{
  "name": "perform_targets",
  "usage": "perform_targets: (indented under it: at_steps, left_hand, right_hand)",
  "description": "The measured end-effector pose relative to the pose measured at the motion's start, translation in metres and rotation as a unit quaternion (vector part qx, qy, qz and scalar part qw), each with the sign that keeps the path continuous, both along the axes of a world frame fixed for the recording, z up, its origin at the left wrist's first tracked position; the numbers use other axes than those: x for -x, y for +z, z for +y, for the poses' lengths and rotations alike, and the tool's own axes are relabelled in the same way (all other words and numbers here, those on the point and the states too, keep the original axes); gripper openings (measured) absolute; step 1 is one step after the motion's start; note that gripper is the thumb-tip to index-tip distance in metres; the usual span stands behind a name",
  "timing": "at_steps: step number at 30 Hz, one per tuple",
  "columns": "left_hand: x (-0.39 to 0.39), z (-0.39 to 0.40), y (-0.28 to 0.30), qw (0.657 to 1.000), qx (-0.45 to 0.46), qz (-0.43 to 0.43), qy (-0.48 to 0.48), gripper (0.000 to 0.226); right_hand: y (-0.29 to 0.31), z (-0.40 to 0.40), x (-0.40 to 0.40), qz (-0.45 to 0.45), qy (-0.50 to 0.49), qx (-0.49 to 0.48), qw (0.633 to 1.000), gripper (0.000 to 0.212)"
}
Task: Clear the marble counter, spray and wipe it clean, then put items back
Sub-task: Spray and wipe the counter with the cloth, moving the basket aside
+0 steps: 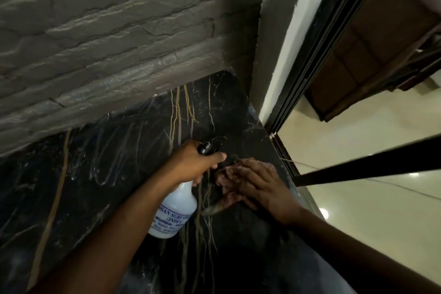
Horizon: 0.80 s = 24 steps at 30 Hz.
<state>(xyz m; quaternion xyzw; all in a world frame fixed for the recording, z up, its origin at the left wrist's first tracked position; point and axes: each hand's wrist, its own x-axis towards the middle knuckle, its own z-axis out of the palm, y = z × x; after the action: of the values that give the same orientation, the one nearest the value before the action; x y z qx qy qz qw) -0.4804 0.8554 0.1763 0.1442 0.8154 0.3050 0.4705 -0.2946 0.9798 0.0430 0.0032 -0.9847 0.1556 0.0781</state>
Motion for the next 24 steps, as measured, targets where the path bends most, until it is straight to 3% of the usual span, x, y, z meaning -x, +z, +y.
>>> perform_targets:
  at_steps: [3,6,8,12,14,17,20,24]
  left_hand:
    - [-0.023,-0.017,0.002,1.000,-0.002,0.016,0.010,0.020]
    - [-0.045,-0.026,0.000,0.999,-0.008,0.030,0.029,0.014]
    - [-0.056,-0.027,-0.001,0.998,-0.015,0.036,0.055,0.013]
    - [-0.079,-0.037,0.007,0.995,-0.028,0.049,0.081,0.011]
    - [-0.094,-0.051,0.013,0.995,-0.028,0.061,0.080,0.010]
    - [-0.118,-0.072,0.016,0.993,-0.013,0.060,0.104,0.011]
    - [-0.142,-0.084,0.009,0.994,-0.002,0.047,0.098,0.010]
    - [-0.163,-0.088,0.003,0.997,0.008,0.029,0.077,0.018]
  right_hand:
    - [0.001,0.033,-0.016,0.015,-0.114,0.044,0.992,0.046]
    - [0.001,0.006,0.014,-0.022,-0.240,0.051,0.969,0.045]
    - [-0.001,-0.045,0.005,-0.002,-0.178,0.072,0.981,0.045]
    - [-0.006,-0.085,-0.105,0.005,0.017,0.032,0.999,0.044]
    - [-0.002,-0.063,-0.144,0.035,0.014,0.051,0.998,0.039]
    - [0.006,-0.028,-0.139,0.000,-0.119,0.041,0.992,0.046]
    - [0.012,-0.068,-0.110,-0.014,-0.215,0.083,0.973,0.049]
    - [-0.001,-0.126,-0.169,0.013,-0.012,0.051,0.999,0.046]
